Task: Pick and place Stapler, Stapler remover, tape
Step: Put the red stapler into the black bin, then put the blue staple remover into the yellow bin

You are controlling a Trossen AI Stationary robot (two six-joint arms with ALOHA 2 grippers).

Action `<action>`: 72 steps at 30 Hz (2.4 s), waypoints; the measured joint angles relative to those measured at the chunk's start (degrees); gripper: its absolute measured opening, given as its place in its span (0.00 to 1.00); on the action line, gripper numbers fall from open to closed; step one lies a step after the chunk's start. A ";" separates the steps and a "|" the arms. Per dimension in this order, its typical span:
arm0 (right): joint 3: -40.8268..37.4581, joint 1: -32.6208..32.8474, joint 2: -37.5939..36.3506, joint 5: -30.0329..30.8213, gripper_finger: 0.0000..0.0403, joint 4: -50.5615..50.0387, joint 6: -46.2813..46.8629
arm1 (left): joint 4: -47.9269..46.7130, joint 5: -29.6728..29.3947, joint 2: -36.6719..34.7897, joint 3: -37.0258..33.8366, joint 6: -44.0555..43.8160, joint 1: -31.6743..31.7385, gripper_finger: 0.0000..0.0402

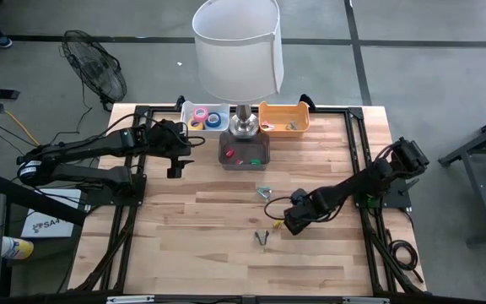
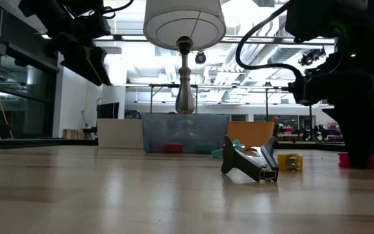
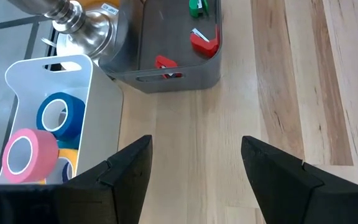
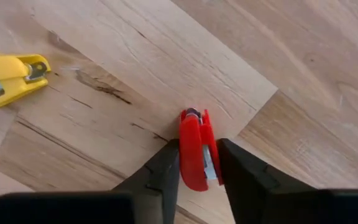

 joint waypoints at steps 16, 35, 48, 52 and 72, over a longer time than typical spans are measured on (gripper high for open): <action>0.09 -11.36 -7.37 2.56 0.16 10.77 -11.95 | 0.00 0.52 0.00 0.00 -1.29 0.00 0.60; 0.11 -38.32 -9.32 5.56 0.16 40.68 -58.27 | 0.02 -1.32 0.02 0.00 0.63 0.00 0.60; 0.09 -43.06 -0.07 -7.76 0.16 53.51 -65.11 | 4.02 -4.41 0.02 0.00 3.26 0.00 0.60; 0.11 -43.08 0.04 -7.40 0.19 54.09 -66.28 | 3.98 -5.12 0.02 0.00 2.97 0.00 0.60; 0.11 -43.13 0.08 -10.75 0.42 50.51 -73.39 | 6.89 -3.56 2.54 -0.02 -5.51 -0.02 0.60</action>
